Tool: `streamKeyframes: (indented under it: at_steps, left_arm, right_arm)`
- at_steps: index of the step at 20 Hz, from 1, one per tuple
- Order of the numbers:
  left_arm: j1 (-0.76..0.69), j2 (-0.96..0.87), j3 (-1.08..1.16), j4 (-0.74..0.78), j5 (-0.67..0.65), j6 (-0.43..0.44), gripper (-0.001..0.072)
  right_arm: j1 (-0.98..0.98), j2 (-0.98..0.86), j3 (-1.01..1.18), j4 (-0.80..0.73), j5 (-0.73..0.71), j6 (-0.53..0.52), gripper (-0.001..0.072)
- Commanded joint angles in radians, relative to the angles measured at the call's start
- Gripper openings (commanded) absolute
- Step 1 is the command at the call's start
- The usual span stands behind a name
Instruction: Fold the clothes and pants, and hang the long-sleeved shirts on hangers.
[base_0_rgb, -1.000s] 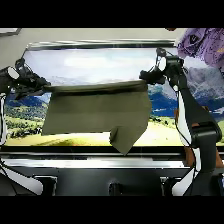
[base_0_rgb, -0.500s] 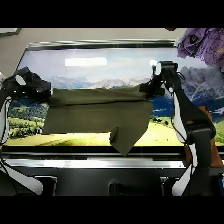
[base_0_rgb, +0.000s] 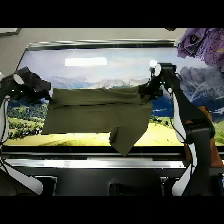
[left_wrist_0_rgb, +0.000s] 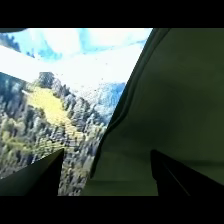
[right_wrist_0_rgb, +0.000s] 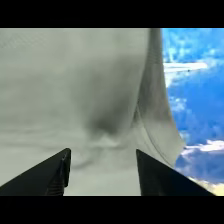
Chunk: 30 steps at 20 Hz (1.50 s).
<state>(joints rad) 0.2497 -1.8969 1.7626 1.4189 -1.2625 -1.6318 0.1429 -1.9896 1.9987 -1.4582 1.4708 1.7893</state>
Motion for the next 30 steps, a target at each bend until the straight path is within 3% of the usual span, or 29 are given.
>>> streamKeyframes:
  at_steps: [1,5,9,12,16,20,22,27,28,30]
  left_arm:
    - [0.066,0.097,0.064,-0.005,-0.062,-0.011,0.0626]
    - [0.223,0.327,-0.124,-0.069,-0.060,-0.018,0.0625]
    - [0.385,0.576,-0.562,-0.252,0.061,0.029,0.0622]
    - [0.432,0.676,-0.767,-0.301,0.105,0.035,0.0617]
    - [0.422,0.684,-0.830,-0.302,0.093,0.035,0.0616]
    - [0.420,0.685,-0.827,-0.312,0.094,0.035,0.0617]
    - [0.420,0.685,-0.827,-0.312,0.093,0.035,0.0616]
    - [0.420,0.684,-0.827,-0.312,0.092,0.035,0.0617]
    - [0.420,0.684,-0.827,-0.312,0.090,0.035,0.0617]
    - [0.420,0.680,-0.829,-0.313,0.086,0.037,0.0617]
  right_arm:
    - [-0.024,0.114,0.000,-0.044,0.030,-0.141,0.0488]
    - [-0.212,0.311,-0.153,0.111,0.053,-0.225,0.0486]
    - [-0.403,0.561,-0.657,0.347,0.023,-0.309,0.0486]
    - [-0.424,0.711,-1.006,0.455,-0.053,-0.338,0.0482]
    - [-0.370,0.786,-1.325,0.654,-0.215,-0.391,0.0482]
    - [-0.195,0.785,-1.439,0.719,-0.374,-0.389,0.0484]
    - [-0.099,0.776,-1.445,0.714,-0.442,-0.334,0.0484]
    - [0.005,0.689,-1.444,0.799,-0.491,-0.317,0.0481]
    - [0.006,0.688,-1.444,0.821,-0.510,-0.320,0.0472]
    - [0.004,0.688,-1.443,0.833,-0.538,-0.320,0.0230]
